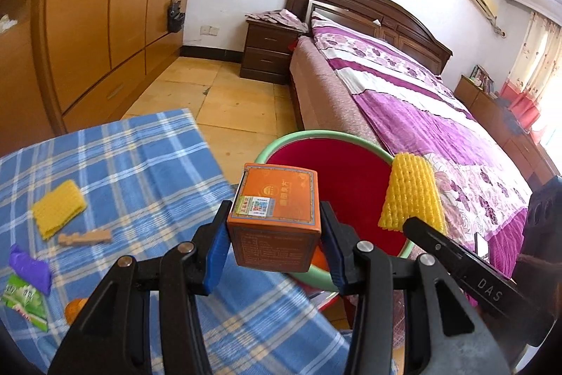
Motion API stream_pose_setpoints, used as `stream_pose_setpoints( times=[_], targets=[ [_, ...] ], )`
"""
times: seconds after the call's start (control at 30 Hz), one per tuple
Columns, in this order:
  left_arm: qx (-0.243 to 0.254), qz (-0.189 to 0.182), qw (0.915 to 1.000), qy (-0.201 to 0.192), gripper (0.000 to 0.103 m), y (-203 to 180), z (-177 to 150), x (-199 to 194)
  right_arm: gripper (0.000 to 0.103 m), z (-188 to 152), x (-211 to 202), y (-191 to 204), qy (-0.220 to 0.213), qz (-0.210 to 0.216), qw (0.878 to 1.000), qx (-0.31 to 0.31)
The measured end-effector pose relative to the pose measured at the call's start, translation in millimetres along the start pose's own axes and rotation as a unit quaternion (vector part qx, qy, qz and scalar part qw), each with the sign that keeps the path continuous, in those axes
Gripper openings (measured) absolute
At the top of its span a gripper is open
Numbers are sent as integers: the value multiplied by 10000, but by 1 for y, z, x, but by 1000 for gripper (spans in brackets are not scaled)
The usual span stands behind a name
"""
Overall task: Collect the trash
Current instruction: 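Carry the orange box and yellow foam net over the red bin with both tools, then open both tools to drop the box and net into the red bin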
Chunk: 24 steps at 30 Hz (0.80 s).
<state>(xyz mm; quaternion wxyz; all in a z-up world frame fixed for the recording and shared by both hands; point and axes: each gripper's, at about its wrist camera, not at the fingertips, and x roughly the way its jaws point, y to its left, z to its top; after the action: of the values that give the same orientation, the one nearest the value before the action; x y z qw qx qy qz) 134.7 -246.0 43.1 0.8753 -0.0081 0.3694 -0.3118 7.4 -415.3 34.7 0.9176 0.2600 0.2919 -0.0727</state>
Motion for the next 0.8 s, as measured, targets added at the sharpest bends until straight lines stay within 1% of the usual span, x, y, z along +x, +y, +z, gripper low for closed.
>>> stream_pose_setpoints(
  times=[0.1,0.23,0.4,0.47,0.53,0.6,0.63,0.67,0.8],
  targets=[
    [29,-59,10000,55,48,-5,1,12,23,5,5,-8,14,-68,10000,45],
    [87,-114,9996,226,48,-13,1,35,23,9,12,-16,41,-173,9998,52],
    [210,-107,9989,412,48,-18,-1,56,23,13,25,-29,135,-288,9994,125],
    [236,-96,9986,461,48,-19,-2,63,25,13,30,-33,179,-303,9992,183],
    [354,-70,9984,432,49,-24,-3,66,26,13,35,-38,222,-334,9989,233],
    [530,45,9979,365,58,-29,-4,67,26,13,39,-43,274,-363,9985,297],
    [579,77,9978,325,58,-30,-4,68,27,13,41,-45,289,-375,9983,326],
    [602,86,9977,302,59,-31,-4,68,32,14,41,-46,296,-386,9982,352],
    [515,17,9980,371,59,-29,-3,71,33,15,42,-53,265,-397,9979,447]
  ],
)
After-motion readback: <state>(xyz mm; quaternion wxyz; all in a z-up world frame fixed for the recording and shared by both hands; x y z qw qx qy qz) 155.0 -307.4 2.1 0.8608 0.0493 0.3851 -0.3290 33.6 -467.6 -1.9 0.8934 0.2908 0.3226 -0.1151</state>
